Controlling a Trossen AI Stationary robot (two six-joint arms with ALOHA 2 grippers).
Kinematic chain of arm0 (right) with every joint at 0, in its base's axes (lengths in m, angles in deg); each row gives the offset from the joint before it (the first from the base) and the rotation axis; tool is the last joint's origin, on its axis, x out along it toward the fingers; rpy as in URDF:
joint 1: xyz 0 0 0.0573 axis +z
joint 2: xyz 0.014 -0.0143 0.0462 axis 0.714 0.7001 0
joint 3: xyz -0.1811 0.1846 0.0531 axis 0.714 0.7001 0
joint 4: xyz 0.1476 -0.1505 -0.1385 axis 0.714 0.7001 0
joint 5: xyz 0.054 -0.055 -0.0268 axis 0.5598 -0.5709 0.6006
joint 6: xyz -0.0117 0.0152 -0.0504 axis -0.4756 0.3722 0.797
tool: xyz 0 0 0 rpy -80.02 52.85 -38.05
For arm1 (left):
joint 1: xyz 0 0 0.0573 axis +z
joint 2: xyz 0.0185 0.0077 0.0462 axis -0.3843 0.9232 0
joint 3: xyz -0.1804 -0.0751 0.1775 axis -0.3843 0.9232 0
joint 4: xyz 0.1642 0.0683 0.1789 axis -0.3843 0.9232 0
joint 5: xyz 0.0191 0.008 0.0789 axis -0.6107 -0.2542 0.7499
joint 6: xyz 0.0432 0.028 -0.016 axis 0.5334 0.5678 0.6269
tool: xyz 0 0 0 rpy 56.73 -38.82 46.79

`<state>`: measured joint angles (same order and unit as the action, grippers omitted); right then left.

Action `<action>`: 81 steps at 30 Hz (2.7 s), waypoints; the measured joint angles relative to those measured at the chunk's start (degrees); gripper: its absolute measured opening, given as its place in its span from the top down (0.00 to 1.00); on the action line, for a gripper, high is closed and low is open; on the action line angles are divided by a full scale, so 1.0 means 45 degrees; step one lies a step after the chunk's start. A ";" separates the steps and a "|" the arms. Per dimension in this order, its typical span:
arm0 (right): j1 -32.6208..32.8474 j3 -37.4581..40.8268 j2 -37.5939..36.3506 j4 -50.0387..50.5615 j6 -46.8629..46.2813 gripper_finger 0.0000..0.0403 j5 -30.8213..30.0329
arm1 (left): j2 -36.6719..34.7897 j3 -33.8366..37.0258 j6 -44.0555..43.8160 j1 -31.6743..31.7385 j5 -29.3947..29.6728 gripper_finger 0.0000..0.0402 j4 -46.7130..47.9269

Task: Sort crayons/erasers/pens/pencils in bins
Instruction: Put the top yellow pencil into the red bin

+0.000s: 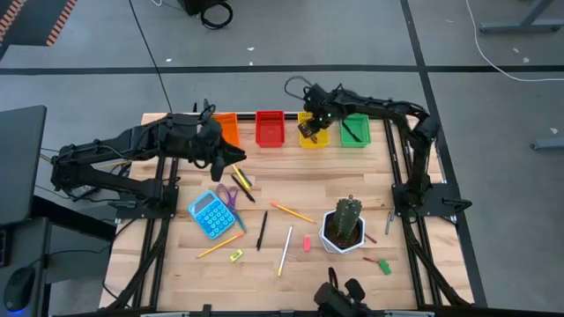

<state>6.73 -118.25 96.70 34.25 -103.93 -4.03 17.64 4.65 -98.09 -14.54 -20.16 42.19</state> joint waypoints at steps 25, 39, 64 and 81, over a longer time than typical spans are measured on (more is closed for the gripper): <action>0.2431 -0.0229 -0.5880 0.4309 -0.2340 0.73 -0.0180 | 0.6578 0.0010 0.9286 -0.0781 -0.3074 0.73 0.0121; 0.4007 -0.0224 -0.8471 0.5772 -0.2795 0.73 -0.0719 | 0.9417 0.0010 1.0541 -0.1356 -0.1763 0.73 -0.1037; 0.4926 -0.0224 -1.0917 0.7429 -0.3838 0.73 -0.2778 | 1.1252 0.0002 0.9834 -0.1764 -0.0448 0.55 -0.1451; 0.6509 -0.0224 -1.0906 0.7642 -0.5464 0.73 -0.3882 | 1.1906 -0.0041 0.9490 -0.1759 -0.0026 0.69 -0.1614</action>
<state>36.02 -119.26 47.62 68.64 -128.52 -21.50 71.22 4.47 -55.39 -22.46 -20.28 34.92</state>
